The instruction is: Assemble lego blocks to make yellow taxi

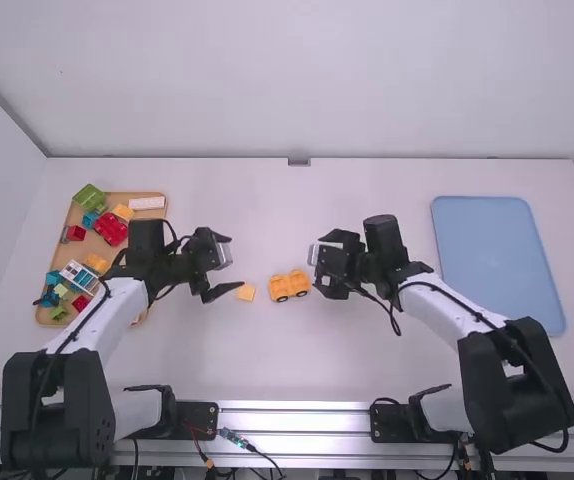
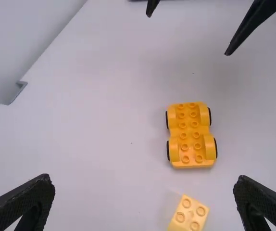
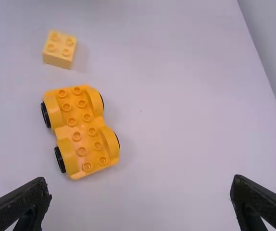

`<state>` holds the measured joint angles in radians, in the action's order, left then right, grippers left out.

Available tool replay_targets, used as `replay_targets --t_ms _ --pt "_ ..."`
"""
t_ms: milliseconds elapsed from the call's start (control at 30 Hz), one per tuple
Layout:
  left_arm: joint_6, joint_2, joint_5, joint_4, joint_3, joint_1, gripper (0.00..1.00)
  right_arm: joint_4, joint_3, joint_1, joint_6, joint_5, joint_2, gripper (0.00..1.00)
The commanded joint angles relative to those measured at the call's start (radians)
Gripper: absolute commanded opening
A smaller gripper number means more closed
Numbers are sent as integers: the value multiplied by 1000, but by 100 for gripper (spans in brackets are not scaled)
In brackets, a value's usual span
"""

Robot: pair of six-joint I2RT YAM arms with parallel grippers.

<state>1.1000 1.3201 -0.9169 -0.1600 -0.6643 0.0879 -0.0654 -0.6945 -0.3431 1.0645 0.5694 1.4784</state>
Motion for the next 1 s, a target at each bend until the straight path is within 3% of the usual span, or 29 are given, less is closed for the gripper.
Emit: replay_targets --t_ms 0,267,467,633,967 --pt "11 -11 -31 -2 33 -2 99 -2 4 2 -82 6 4 99" --pt "15 -11 -142 81 90 -3 99 -1 4 2 -89 67 5 99" --pt "16 -11 -167 113 122 -2 99 -58 -14 33 -30 221 108 99" --pt "16 -11 -114 104 122 -4 99 6 -122 92 95 397 270 99" --pt "19 27 -107 137 122 2 99 191 -336 49 263 486 521 99"
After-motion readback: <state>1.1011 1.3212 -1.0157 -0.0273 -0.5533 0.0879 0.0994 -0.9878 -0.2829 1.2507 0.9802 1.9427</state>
